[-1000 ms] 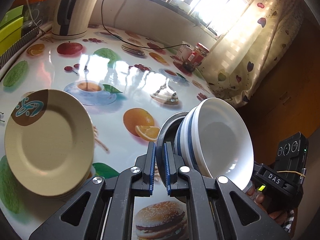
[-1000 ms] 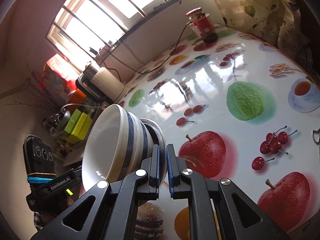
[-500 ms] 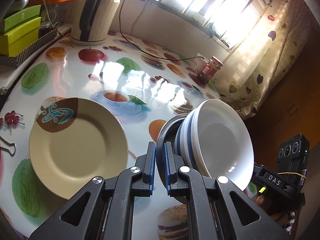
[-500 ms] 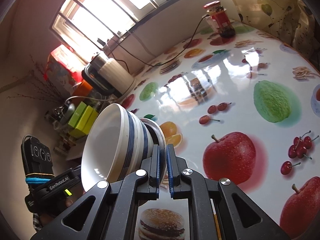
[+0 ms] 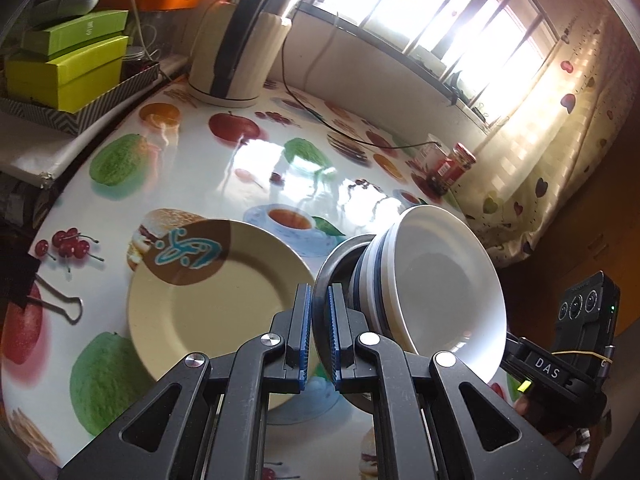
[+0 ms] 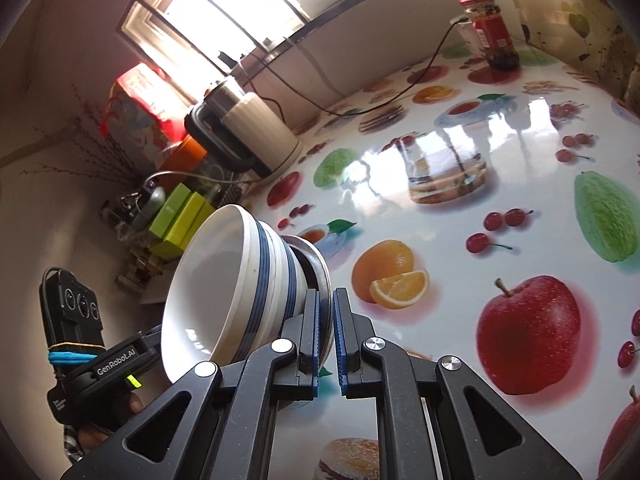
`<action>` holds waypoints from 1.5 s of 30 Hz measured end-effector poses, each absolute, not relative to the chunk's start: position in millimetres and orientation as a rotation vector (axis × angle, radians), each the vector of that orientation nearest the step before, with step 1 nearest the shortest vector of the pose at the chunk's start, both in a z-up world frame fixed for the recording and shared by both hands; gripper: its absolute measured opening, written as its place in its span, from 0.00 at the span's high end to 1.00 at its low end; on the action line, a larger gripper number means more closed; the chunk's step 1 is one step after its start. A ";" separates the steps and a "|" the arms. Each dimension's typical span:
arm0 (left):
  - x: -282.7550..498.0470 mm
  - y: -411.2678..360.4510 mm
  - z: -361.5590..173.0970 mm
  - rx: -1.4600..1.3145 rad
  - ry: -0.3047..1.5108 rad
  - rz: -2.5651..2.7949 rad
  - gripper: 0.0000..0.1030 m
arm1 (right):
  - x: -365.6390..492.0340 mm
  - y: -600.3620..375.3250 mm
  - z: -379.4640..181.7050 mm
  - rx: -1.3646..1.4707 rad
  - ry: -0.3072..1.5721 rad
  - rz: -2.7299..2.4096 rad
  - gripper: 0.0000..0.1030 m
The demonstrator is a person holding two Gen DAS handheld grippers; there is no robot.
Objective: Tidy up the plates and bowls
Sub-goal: 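Lower the steel bowl stack onto the cream plate stack with both tools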
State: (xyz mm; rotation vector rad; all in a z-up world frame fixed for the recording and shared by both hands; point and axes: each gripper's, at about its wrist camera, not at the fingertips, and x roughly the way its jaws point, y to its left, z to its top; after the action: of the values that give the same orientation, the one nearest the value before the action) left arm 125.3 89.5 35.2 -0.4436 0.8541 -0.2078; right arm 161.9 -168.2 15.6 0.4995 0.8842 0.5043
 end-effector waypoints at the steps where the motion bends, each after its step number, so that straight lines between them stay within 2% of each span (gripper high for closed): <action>1: 125.4 92.1 34.5 -0.445 0.854 -0.203 0.93 | 163.4 -165.0 15.7 0.498 0.888 0.509 0.91; 6: 125.7 107.9 33.3 -0.452 0.852 -0.169 0.93 | 169.9 -148.7 13.4 0.485 0.901 0.530 0.91; 8: 125.3 116.4 34.8 -0.461 0.840 -0.162 1.00 | 173.1 -140.6 12.0 0.480 0.910 0.542 0.91; 14: 129.0 134.9 40.8 -0.485 0.791 -0.130 1.00 | 180.2 -118.5 10.2 0.439 0.921 0.573 0.91; 45: 117.6 179.3 19.0 -0.568 0.826 -0.026 1.00 | 202.6 -74.9 -10.7 0.492 0.978 0.604 0.91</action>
State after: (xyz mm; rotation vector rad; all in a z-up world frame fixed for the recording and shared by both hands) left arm 117.6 179.3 19.0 -0.5681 0.8262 -0.0256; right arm 202.6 -74.9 -10.7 0.4922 0.9784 0.6044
